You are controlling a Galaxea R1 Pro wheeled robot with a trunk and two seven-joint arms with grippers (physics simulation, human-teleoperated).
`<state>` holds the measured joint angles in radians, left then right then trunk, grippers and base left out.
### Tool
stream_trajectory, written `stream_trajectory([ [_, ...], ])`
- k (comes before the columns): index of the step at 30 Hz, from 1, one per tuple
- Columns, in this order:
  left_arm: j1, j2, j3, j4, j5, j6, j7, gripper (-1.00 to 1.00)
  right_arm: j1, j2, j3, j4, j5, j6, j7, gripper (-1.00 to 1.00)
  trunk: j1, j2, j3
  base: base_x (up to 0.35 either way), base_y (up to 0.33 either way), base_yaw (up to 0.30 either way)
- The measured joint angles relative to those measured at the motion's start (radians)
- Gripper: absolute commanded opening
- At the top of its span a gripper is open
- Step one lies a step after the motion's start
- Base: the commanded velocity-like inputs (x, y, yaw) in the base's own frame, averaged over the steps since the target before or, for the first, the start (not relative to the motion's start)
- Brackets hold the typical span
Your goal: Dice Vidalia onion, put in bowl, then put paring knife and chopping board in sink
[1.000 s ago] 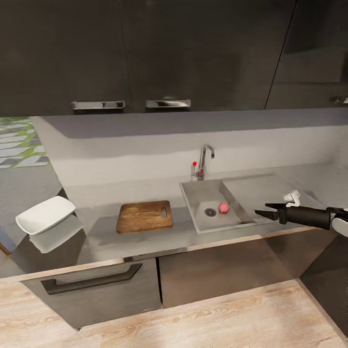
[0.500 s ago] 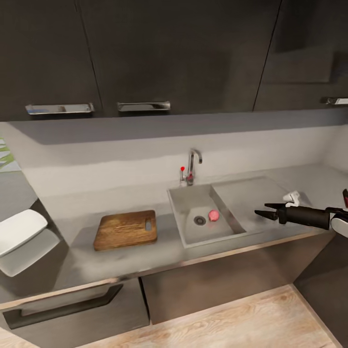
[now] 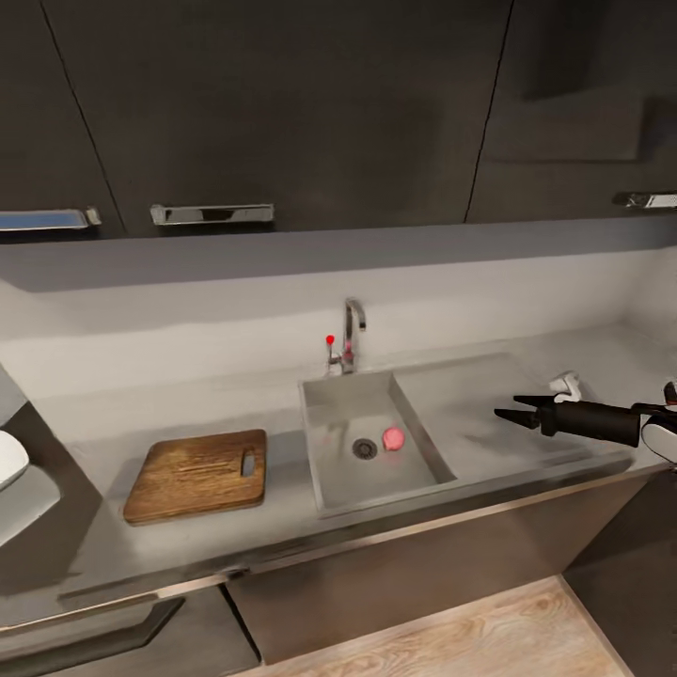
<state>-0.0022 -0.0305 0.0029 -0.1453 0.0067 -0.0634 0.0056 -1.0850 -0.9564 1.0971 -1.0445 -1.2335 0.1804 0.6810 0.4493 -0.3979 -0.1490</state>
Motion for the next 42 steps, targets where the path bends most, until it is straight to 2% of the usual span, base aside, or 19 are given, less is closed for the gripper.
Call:
stream_trajectory([
  [5, 0.000, 0.000, 0.000, 0.000, 0.000, 0.000, 0.000, 1.00, 0.000, 0.001, 0.000, 0.000, 0.000, 0.001, 0.000, 1.00, 0.000, 0.000, 0.000, 0.007, -0.308, -0.063],
  [20, 0.000, 0.001, 0.000, 0.000, 0.000, 0.000, 0.000, 1.00, 0.001, 0.003, -0.001, 0.000, 0.000, 0.001, -0.002, 1.00, 0.000, 0.000, 0.002, 0.000, -0.295, -0.281],
  [25, 0.000, 0.001, 0.000, 0.000, 0.000, 0.000, 0.000, 1.00, 0.000, 0.007, 0.000, 0.000, 0.000, 0.000, -0.001, 1.00, 0.000, 0.000, 0.005, 0.030, -0.248, -0.122],
  [26, 0.000, 0.001, 0.001, 0.000, 0.000, 0.000, 0.000, 1.00, 0.000, 0.039, 0.001, 0.000, 0.000, 0.000, -0.003, 1.00, -0.002, 0.000, 0.005, 0.167, -0.204, -0.005],
  [31, 0.000, 0.001, 0.001, 0.000, 0.000, 0.000, 0.000, 1.00, 0.000, 0.074, 0.003, 0.000, 0.001, 0.001, -0.006, 1.00, 0.000, 0.000, 0.005, 0.245, -0.180, -0.001],
  [32, 0.000, 0.001, 0.001, 0.000, 0.000, 0.000, 0.000, 1.00, 0.000, 0.085, 0.006, 0.000, 0.001, 0.001, -0.025, 1.00, 0.000, 0.000, 0.005, 0.257, -0.074, 0.000],
  [38, 0.000, 0.001, 0.001, 0.000, 0.000, 0.000, 0.000, 1.00, 0.000, 0.107, 0.008, 0.000, 0.002, 0.004, -0.145, 1.00, 0.000, 0.000, 0.005, 0.257, -0.025, 0.000],
  [42, 0.000, 0.001, 0.000, 0.000, 0.000, 0.000, 0.000, 1.00, 0.000, 0.122, 0.017, 0.000, 0.002, 0.003, -0.180, 1.00, 0.000, 0.000, 0.005, 0.243, -0.003, 0.000],
])
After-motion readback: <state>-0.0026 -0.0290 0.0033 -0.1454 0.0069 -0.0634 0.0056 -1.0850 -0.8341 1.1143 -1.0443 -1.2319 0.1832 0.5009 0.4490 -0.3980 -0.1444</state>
